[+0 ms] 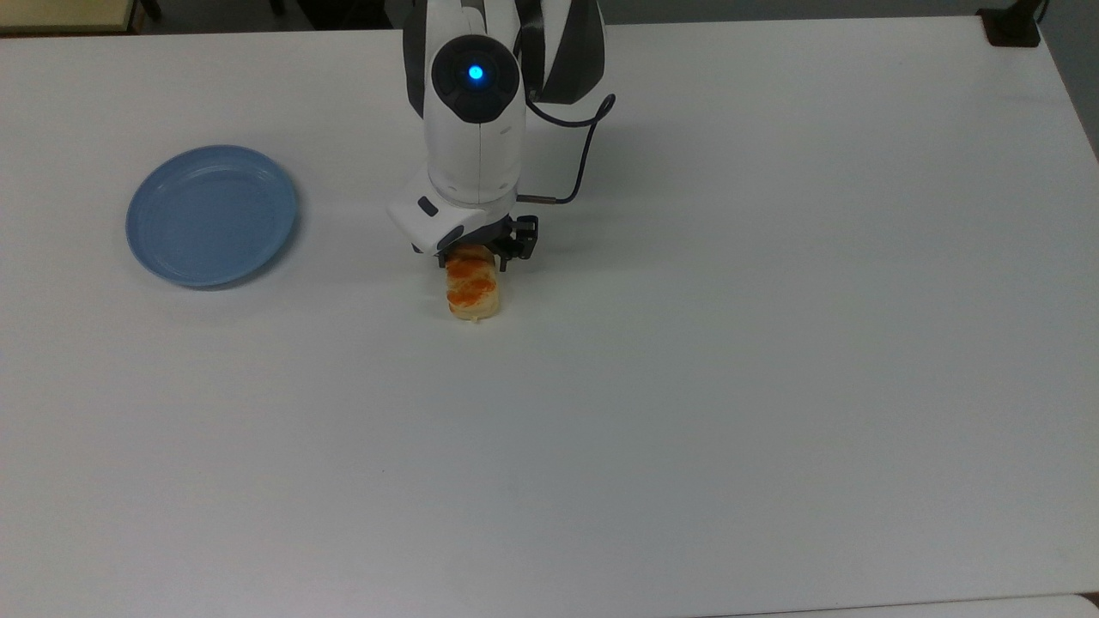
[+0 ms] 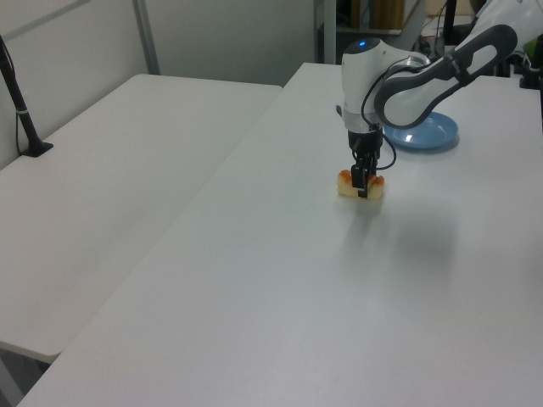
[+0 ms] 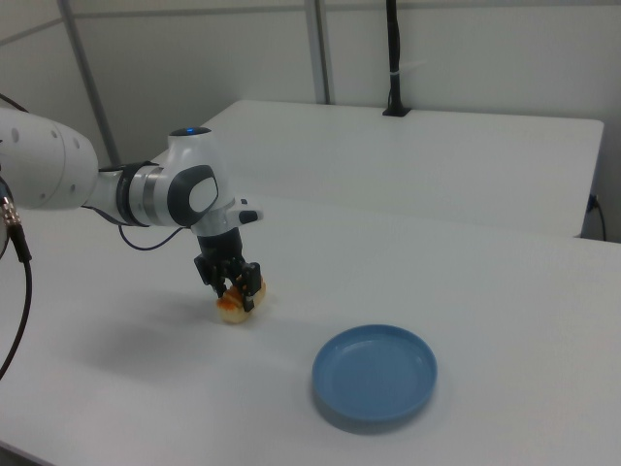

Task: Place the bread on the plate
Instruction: 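Carry the bread roll over to the blue plate and lower it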

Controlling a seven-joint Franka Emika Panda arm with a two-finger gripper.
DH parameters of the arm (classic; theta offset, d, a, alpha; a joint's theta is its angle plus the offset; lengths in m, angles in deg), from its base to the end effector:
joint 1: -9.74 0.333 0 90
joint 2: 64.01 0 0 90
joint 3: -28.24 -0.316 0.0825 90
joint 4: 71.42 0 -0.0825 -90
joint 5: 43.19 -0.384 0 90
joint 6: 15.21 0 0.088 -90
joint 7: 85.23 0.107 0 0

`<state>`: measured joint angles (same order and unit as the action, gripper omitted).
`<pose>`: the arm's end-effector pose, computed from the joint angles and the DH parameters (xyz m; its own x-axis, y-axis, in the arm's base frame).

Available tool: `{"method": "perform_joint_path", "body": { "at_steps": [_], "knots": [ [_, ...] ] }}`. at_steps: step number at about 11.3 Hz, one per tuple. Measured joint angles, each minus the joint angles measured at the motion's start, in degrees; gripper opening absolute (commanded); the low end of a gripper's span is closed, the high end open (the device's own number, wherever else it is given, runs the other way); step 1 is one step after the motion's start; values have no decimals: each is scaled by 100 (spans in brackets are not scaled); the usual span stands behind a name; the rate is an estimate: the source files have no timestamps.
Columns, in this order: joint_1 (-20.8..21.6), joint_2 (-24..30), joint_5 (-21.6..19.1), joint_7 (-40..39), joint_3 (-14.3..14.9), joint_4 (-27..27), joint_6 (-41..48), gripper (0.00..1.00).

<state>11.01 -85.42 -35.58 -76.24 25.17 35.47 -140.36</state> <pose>0.6255 0.0407 0.3126 0.9991 -0.0068 -0.0430 -0.0028 -0.9957 0.0924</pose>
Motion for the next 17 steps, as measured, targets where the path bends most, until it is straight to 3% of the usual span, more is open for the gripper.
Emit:
{"method": "perform_joint_path", "body": {
  "at_steps": [3,5,9,14,16,17],
  "knots": [
    [-33,65,5,95,3,-98,4,24],
    [-252,437,18,83,26,-212,320,24],
    [-1627,1281,-42,-1149,105,-267,761,24],
    [-2561,736,-42,-3423,186,-243,485,24],
    [-2676,459,-13,-3786,254,-243,280,24],
    [-2676,370,10,-3819,319,-244,202,30]
  ]
}}
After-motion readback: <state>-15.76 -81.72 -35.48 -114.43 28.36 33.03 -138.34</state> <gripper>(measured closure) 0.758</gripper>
